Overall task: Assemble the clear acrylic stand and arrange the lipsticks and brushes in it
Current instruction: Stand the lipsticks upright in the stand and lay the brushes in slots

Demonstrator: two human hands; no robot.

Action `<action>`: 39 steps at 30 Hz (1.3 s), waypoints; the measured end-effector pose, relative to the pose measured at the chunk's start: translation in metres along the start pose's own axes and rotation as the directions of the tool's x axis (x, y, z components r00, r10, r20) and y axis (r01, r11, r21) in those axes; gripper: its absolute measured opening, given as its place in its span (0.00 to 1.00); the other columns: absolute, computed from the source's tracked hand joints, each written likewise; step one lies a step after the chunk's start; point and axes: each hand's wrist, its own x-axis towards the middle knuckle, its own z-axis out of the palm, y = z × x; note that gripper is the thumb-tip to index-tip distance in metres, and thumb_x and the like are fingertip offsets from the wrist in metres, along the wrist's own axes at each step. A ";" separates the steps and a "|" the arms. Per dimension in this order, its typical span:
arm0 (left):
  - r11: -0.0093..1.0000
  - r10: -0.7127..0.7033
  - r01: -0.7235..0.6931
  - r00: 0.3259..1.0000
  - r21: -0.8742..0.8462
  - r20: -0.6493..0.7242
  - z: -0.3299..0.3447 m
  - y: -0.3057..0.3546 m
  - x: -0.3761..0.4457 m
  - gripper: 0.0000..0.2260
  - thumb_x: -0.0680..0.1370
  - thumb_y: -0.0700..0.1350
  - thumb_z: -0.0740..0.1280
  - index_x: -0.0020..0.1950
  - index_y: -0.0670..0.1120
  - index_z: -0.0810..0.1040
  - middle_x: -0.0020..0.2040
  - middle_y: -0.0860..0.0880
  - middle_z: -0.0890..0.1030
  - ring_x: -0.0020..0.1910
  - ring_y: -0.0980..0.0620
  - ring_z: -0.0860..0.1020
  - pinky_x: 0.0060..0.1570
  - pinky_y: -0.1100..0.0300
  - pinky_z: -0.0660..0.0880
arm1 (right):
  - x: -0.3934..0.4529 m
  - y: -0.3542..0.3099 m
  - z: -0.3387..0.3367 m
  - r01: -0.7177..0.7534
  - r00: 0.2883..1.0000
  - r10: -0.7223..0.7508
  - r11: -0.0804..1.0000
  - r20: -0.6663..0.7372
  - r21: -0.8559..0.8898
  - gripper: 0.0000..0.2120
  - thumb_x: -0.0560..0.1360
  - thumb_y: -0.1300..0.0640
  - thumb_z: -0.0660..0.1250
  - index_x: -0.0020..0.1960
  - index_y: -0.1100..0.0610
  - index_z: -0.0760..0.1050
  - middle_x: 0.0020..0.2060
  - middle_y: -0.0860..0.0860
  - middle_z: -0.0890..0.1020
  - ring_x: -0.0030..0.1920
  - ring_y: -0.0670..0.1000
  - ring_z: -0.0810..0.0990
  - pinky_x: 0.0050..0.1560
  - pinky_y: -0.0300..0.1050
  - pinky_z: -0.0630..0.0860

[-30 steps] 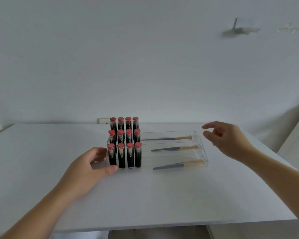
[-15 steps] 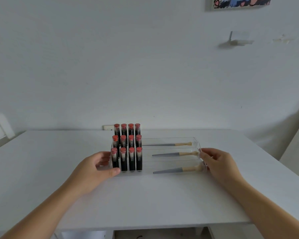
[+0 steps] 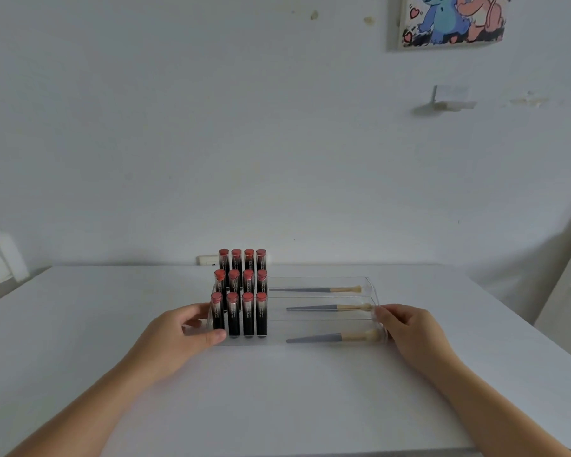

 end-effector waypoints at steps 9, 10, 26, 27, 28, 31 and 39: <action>1.000 -0.029 0.029 0.999 0.009 -0.029 0.008 -0.004 0.005 0.15 0.72 0.60 0.74 0.58 0.67 0.80 0.54 0.63 0.84 0.58 0.63 0.78 0.54 0.61 0.71 | 0.012 0.000 0.009 -0.044 0.999 0.044 0.999 -0.011 -0.014 0.10 0.80 0.46 0.65 0.45 0.43 0.84 0.26 0.42 0.81 0.30 0.47 0.76 0.35 0.42 0.72; 1.000 -0.023 0.023 0.999 0.013 -0.030 0.008 -0.004 0.005 0.13 0.73 0.60 0.74 0.57 0.69 0.79 0.54 0.62 0.84 0.58 0.63 0.78 0.54 0.61 0.71 | 0.012 0.000 0.010 -0.051 0.999 0.051 0.999 -0.015 -0.016 0.10 0.80 0.46 0.65 0.44 0.42 0.84 0.25 0.42 0.81 0.29 0.47 0.76 0.34 0.42 0.71; 0.998 0.001 0.002 0.999 0.067 -0.035 0.011 -0.003 0.002 0.12 0.73 0.57 0.76 0.52 0.71 0.79 0.49 0.71 0.82 0.54 0.72 0.77 0.49 0.70 0.70 | 0.010 0.003 0.012 -0.038 0.994 0.032 0.998 -0.101 -0.049 0.13 0.80 0.44 0.63 0.53 0.50 0.82 0.38 0.43 0.83 0.31 0.41 0.78 0.36 0.40 0.71; 0.998 0.000 0.002 0.999 0.064 -0.038 0.011 -0.003 0.002 0.12 0.73 0.56 0.76 0.53 0.70 0.79 0.50 0.69 0.83 0.55 0.70 0.77 0.50 0.67 0.71 | 0.008 -0.001 0.011 -0.006 0.992 -0.001 0.998 -0.127 -0.059 0.12 0.80 0.44 0.64 0.59 0.47 0.80 0.46 0.42 0.83 0.37 0.40 0.80 0.39 0.40 0.72; 0.998 -0.004 0.006 0.999 0.060 -0.041 0.011 -0.003 0.001 0.13 0.73 0.57 0.76 0.54 0.69 0.80 0.52 0.67 0.83 0.55 0.67 0.78 0.51 0.64 0.71 | 0.006 -0.003 0.011 0.055 0.987 -0.070 0.993 -0.144 -0.103 0.15 0.79 0.44 0.65 0.63 0.46 0.78 0.53 0.41 0.81 0.43 0.41 0.80 0.43 0.41 0.73; 0.998 -0.013 0.016 0.999 0.058 -0.050 0.010 -0.003 0.002 0.13 0.72 0.58 0.76 0.54 0.68 0.79 0.53 0.64 0.83 0.56 0.63 0.78 0.51 0.62 0.70 | 0.013 -0.019 0.011 0.300 0.932 -0.349 0.894 -0.097 -0.334 0.18 0.79 0.44 0.65 0.68 0.47 0.76 0.60 0.41 0.77 0.59 0.47 0.76 0.59 0.45 0.71; 0.996 0.008 -0.005 0.999 0.088 -0.039 0.009 -0.004 0.002 0.19 0.73 0.59 0.74 0.64 0.61 0.81 0.58 0.64 0.82 0.59 0.62 0.79 0.54 0.60 0.72 | 0.042 -0.078 0.041 0.547 0.834 -0.424 0.719 0.354 -0.429 0.19 0.79 0.45 0.64 0.69 0.46 0.74 0.64 0.41 0.79 0.64 0.45 0.74 0.68 0.43 0.65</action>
